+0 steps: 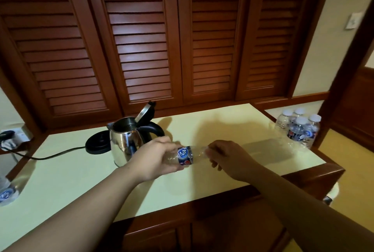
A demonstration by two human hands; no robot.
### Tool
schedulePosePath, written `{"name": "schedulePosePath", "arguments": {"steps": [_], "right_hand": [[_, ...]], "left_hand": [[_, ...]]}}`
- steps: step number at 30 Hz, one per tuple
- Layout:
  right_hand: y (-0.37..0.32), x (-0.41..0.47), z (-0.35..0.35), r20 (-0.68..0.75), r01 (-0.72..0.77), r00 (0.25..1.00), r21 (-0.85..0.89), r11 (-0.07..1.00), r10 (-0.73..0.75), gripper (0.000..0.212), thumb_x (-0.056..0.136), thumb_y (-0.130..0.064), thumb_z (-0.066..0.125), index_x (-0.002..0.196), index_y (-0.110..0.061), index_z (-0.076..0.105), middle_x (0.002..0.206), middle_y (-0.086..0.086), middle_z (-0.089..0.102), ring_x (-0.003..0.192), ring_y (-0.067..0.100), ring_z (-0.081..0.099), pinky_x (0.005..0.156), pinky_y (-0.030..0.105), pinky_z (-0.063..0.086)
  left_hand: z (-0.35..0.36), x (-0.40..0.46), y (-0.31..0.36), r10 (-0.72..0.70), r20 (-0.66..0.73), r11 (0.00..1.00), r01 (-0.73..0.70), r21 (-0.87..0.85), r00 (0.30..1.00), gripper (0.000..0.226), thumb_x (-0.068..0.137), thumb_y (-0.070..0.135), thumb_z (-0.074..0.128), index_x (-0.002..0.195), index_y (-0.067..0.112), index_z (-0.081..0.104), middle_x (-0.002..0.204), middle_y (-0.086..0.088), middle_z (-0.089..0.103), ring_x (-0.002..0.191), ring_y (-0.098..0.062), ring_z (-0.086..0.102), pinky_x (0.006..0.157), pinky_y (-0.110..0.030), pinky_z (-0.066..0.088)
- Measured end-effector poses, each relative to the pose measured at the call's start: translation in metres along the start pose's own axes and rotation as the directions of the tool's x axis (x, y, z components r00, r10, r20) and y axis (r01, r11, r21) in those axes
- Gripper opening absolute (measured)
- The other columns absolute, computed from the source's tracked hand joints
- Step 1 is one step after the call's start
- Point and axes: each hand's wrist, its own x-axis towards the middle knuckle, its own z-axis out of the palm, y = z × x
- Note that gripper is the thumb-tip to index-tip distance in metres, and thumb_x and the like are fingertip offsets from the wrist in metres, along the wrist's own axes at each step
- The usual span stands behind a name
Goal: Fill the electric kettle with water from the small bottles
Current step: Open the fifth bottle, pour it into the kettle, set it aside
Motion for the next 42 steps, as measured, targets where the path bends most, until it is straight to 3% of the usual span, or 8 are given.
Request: {"name": "schedulePosePath", "arguments": {"steps": [7, 14, 18, 25, 29, 32, 38, 42], "right_hand": [[0.006, -0.008, -0.015, -0.014, 0.019, 1.000, 0.027, 0.999, -0.019, 0.023, 0.098, -0.038, 0.065, 0.118, -0.025, 0.065, 0.098, -0.005, 0.070, 0.081, 0.014, 0.069, 0.062, 0.021, 0.058], [0.004, -0.011, -0.015, -0.084, -0.119, 0.990, -0.089, 0.989, 0.112, 0.048, 0.102, -0.057, 0.047, 0.086, -0.016, 0.067, 0.071, -0.001, 0.070, 0.056, 0.001, 0.063, 0.059, 0.019, 0.048], [0.004, -0.016, -0.018, -0.117, -0.093, 0.989, -0.010, 0.996, 0.092, 0.021, 0.100, -0.046, 0.060, 0.105, -0.027, 0.065, 0.083, -0.003, 0.073, 0.070, 0.006, 0.069, 0.058, 0.019, 0.054], [0.010, -0.030, -0.023, -0.169, -0.122, 0.979, -0.034, 0.992, 0.115, 0.024, 0.096, -0.044, 0.066, 0.099, -0.020, 0.066, 0.079, 0.000, 0.073, 0.068, 0.011, 0.071, 0.062, 0.023, 0.059], [0.018, -0.033, -0.026, -0.257, -0.139, 0.957, 0.007, 0.990, 0.136, 0.023, 0.096, -0.044, 0.067, 0.098, -0.022, 0.067, 0.078, -0.002, 0.074, 0.066, 0.010, 0.072, 0.063, 0.026, 0.060], [0.028, -0.036, -0.038, -0.337, -0.187, 0.922, 0.039, 0.982, 0.189, 0.021, 0.093, -0.044, 0.071, 0.097, -0.023, 0.070, 0.080, -0.003, 0.074, 0.068, 0.013, 0.071, 0.063, 0.031, 0.061], [0.060, -0.053, -0.093, -0.528, -0.305, 0.824, -0.106, 0.946, 0.206, 0.018, 0.091, -0.040, 0.072, 0.102, -0.026, 0.069, 0.088, -0.009, 0.070, 0.082, 0.007, 0.066, 0.064, 0.027, 0.056], [0.081, -0.068, -0.142, -0.641, -0.436, 0.724, -0.136, 0.890, 0.257, 0.013, 0.087, -0.033, 0.073, 0.086, -0.022, 0.066, 0.081, -0.005, 0.068, 0.078, 0.015, 0.066, 0.057, 0.028, 0.049]], "left_hand": [[0.017, 0.015, 0.004, 0.014, 0.075, 0.997, -0.008, -0.079, 0.997, 0.050, 0.080, 0.061, 0.078, 0.122, 0.034, 0.071, 0.094, 0.014, 0.052, 0.089, -0.001, 0.053, 0.079, -0.028, 0.048], [0.028, 0.021, 0.005, 0.066, 0.023, 0.993, -0.064, -0.100, 0.998, 0.057, 0.080, 0.065, 0.076, 0.129, 0.039, 0.067, 0.101, 0.016, 0.057, 0.094, -0.003, 0.056, 0.083, -0.031, 0.051], [0.031, 0.030, 0.004, 0.028, 0.016, 0.995, -0.026, -0.095, 0.999, 0.057, 0.079, 0.067, 0.076, 0.130, 0.045, 0.065, 0.103, 0.020, 0.057, 0.094, 0.004, 0.055, 0.077, -0.023, 0.049], [0.046, 0.042, 0.010, 0.070, 0.061, 0.988, -0.060, -0.146, 0.996, 0.053, 0.080, 0.060, 0.080, 0.129, 0.048, 0.066, 0.103, 0.020, 0.058, 0.096, 0.003, 0.055, 0.084, -0.029, 0.050], [0.058, 0.052, 0.023, 0.054, 0.059, 0.983, -0.043, -0.181, 0.997, 0.066, 0.080, 0.053, 0.084, 0.139, 0.036, 0.061, 0.114, 0.016, 0.059, 0.099, 0.003, 0.054, 0.080, -0.020, 0.044], [0.078, 0.060, 0.023, -0.013, 0.137, 0.983, 0.038, -0.177, 0.990, 0.091, 0.078, 0.055, 0.084, 0.155, 0.034, 0.040, 0.138, 0.011, 0.050, 0.126, -0.010, 0.052, 0.098, -0.028, 0.046], [0.126, 0.061, 0.009, -0.153, 0.332, 0.988, 0.139, 0.066, 0.931, 0.091, 0.087, 0.068, 0.062, 0.161, 0.025, 0.031, 0.164, 0.000, 0.034, 0.151, -0.023, 0.034, 0.122, -0.043, 0.033], [0.145, 0.062, 0.009, -0.207, 0.182, 0.976, 0.192, 0.099, 0.961, 0.097, 0.076, 0.083, 0.033, 0.154, 0.026, 0.046, 0.162, 0.003, 0.042, 0.149, -0.017, 0.037, 0.122, -0.038, 0.029]]}}
